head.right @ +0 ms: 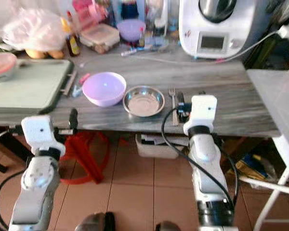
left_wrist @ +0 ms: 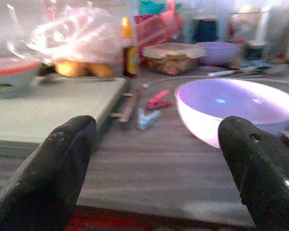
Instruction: Setting the table
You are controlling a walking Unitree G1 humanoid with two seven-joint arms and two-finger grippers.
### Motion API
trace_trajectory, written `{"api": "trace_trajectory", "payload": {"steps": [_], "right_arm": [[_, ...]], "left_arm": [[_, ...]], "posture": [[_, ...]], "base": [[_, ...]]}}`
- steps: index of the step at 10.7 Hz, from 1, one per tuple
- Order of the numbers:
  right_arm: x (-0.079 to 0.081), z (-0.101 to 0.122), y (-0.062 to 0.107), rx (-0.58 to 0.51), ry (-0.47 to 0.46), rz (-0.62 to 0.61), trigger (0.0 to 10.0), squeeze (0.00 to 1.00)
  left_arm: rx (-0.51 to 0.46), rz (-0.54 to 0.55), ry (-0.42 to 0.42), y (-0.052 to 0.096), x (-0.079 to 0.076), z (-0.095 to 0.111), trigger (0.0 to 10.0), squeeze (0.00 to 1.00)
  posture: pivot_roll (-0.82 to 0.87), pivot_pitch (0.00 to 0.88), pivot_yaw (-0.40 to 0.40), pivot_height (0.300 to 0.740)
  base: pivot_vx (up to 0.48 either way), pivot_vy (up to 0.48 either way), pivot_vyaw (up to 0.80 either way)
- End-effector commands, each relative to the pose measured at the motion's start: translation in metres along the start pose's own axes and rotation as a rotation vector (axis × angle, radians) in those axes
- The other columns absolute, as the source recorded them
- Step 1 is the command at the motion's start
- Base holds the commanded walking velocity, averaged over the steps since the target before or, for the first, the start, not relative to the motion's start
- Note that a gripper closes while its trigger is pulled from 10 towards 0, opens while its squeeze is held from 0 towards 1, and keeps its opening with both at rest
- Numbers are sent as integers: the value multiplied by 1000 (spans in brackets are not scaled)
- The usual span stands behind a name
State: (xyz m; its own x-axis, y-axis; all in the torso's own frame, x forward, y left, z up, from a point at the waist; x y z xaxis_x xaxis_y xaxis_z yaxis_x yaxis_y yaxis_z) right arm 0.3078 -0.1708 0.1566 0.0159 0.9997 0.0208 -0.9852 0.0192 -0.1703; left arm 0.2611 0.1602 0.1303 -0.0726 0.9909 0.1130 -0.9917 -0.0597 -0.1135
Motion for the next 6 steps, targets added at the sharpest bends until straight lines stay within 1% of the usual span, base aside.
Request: {"api": "trace_trajectory", "payload": {"steps": [1,2,3,6], "right_arm": [[0,4,2,-17,3,-9,10000,0],[0,3,2,-17,7,-7,10000,0],[0,2,4,-17,17,-14,10000,0],[-1,0,6,-5,12,-26,10000,0]], "left_arm": [[5,-40,16,2,-2,-3,10000,0],[6,-71,20,3,-5,-4,10000,0],[11,-102,6,5,-7,-8,10000,0],[11,-119,9,6,-9,-10,10000,0]], "posture": [[5,3,34,740],[4,4,36,740],[0,5,41,740],[-2,14,44,740]], "base": [[0,0,0],[0,0,0],[0,0,0],[0,0,0]]}}
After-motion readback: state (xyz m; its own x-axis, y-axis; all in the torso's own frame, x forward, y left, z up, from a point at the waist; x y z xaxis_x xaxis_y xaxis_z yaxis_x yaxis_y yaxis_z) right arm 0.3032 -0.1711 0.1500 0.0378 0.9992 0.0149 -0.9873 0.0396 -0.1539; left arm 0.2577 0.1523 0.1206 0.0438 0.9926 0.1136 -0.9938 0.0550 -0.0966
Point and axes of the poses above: a point about 5 cm out from each wrist's last joint towards the gripper, its own y axis pointing back from the gripper into the wrist, its own z axis along the axis of the wrist's last joint, x = y × z, the point moved 1 cm from there along -y, pointing out of the wrist towards the gripper, and after that the axes turned 7 degrees about -y, right-handed, at the moved point
